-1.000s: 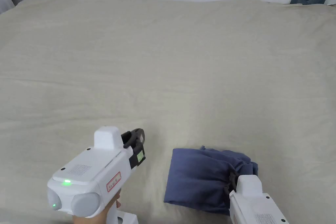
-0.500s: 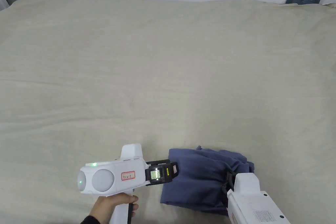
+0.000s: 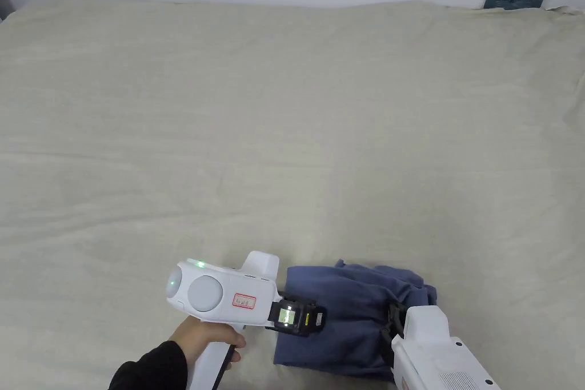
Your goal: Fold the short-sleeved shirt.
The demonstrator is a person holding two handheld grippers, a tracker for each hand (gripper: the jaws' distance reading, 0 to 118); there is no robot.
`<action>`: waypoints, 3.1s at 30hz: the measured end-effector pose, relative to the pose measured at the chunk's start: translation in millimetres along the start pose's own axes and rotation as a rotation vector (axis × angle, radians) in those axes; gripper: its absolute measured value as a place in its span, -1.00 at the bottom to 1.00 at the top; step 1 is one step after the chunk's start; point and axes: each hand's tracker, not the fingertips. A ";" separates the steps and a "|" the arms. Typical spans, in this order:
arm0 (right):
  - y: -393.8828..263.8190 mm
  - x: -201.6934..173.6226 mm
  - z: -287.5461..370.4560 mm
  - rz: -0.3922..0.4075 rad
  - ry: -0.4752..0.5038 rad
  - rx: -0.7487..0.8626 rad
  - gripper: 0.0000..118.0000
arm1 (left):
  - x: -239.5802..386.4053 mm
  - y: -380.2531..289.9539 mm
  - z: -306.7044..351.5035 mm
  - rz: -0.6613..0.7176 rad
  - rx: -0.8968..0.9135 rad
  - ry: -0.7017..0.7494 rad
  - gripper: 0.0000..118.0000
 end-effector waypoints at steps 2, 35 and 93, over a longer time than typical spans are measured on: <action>0.0 0.4 0.4 0.000 0.003 0.002 -1.00 | 4.1 1.9 -1.5 -0.014 0.010 -0.009 0.40; 110.4 7.8 71.6 0.013 0.012 0.272 -1.00 | -100.3 23.7 108.5 0.277 0.125 -0.098 -0.76; 198.3 8.0 145.4 0.082 -0.164 0.491 -1.00 | -26.5 44.4 285.7 0.055 0.969 0.761 0.75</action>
